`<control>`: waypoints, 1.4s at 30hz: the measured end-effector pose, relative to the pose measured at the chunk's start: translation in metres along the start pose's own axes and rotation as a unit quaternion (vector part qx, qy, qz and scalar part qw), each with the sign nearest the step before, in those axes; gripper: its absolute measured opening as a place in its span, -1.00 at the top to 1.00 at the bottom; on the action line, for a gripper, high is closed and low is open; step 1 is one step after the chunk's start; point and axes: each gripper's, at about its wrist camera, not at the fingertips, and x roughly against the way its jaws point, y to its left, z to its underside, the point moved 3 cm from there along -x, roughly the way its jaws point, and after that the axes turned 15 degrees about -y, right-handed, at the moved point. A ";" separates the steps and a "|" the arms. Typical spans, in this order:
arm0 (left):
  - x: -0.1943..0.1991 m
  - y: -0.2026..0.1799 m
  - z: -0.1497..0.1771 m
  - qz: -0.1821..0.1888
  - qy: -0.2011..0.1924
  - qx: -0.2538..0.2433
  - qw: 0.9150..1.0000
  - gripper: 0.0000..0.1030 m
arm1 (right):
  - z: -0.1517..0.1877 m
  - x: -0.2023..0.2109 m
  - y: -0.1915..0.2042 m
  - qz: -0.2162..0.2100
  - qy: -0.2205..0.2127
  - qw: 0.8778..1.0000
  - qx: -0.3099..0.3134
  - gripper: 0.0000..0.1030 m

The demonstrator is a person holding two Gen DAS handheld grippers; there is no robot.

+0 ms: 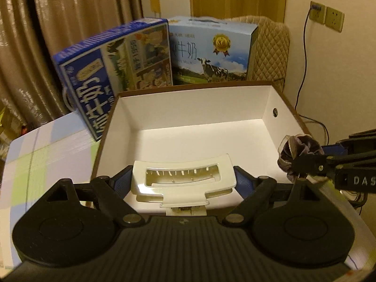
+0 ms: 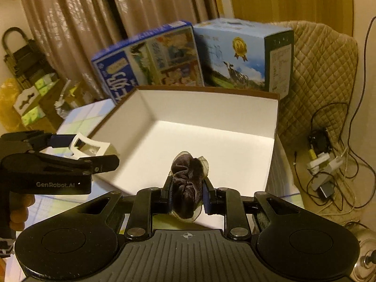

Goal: Organize objects
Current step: 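Carry both items into the brown box and open both grippers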

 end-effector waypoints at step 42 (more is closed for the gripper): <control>-0.129 0.011 0.027 0.057 0.182 0.002 0.982 -0.81 | 0.021 -0.098 -0.025 0.033 0.099 0.994 -0.030 0.41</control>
